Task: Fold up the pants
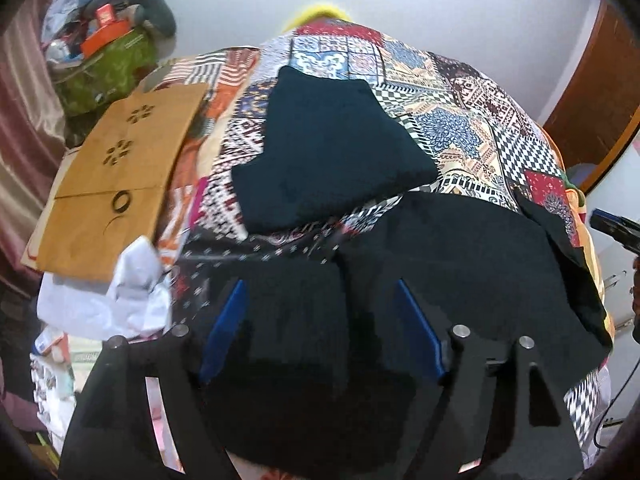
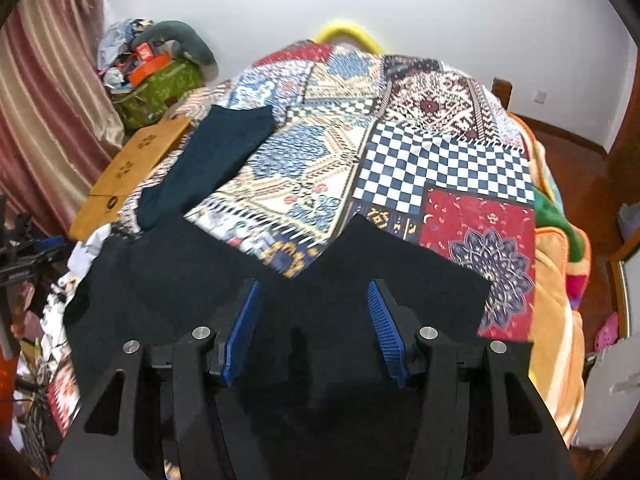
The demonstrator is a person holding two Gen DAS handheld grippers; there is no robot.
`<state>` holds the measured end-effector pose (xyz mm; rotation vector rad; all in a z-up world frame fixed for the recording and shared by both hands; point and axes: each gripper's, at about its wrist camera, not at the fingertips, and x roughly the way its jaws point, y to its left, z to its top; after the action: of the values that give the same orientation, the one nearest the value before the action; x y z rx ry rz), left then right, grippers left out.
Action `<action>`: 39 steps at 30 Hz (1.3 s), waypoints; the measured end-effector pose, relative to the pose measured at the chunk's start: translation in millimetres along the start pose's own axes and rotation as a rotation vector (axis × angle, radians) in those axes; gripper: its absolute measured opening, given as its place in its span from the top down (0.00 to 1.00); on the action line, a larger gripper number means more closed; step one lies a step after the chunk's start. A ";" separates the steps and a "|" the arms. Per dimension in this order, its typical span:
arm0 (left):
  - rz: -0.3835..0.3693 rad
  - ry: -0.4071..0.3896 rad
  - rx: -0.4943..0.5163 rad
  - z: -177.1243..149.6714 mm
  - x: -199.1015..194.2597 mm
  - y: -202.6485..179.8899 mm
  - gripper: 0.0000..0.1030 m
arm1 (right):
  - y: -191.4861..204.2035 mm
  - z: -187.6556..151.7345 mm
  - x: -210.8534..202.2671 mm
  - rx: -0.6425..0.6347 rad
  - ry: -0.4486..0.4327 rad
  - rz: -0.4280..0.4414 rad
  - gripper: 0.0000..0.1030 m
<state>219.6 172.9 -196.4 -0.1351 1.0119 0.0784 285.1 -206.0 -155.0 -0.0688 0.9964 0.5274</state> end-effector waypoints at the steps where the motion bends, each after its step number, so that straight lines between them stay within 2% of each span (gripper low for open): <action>1: 0.001 0.005 0.014 4.6 7.3 -4.3 0.26 | -2.8 3.4 7.8 0.006 0.008 -0.002 0.50; 9: -0.001 0.073 0.041 25.0 62.5 -11.5 0.24 | -28.9 27.3 75.2 0.035 0.075 -0.007 0.50; 15: 0.019 0.120 0.057 24.6 92.8 -13.3 0.24 | -35.5 38.4 121.1 0.032 0.152 -0.008 0.51; 18: 0.024 0.133 0.069 22.7 100.9 -16.8 0.24 | -34.7 37.9 134.9 0.015 0.165 -0.009 0.60; 22: 0.039 0.131 0.074 23.3 101.4 -22.2 0.24 | -39.3 37.6 137.5 0.033 0.142 -0.038 0.85; 23: 0.038 0.128 0.070 23.5 99.5 -23.7 0.24 | -40.1 36.5 137.4 0.037 0.139 -0.044 0.87; 26: 0.030 0.111 0.070 26.2 89.0 -29.7 0.24 | -42.6 34.2 127.8 0.012 0.149 -0.058 0.90; 28: 0.032 0.095 0.091 27.0 80.8 -36.2 0.24 | -49.3 30.7 110.6 0.032 0.126 -0.059 0.90; 33: 0.015 0.070 0.169 21.6 58.7 -64.4 0.21 | -81.1 25.3 31.3 0.109 0.003 -0.061 0.90; 39: -0.038 0.072 0.252 8.8 45.1 -106.4 0.19 | -96.6 26.8 -65.0 0.144 -0.155 -0.108 0.90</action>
<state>264.4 69.2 -222.0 0.0728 1.0818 -0.0893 321.9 -308.0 -104.7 0.0454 0.8714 0.3554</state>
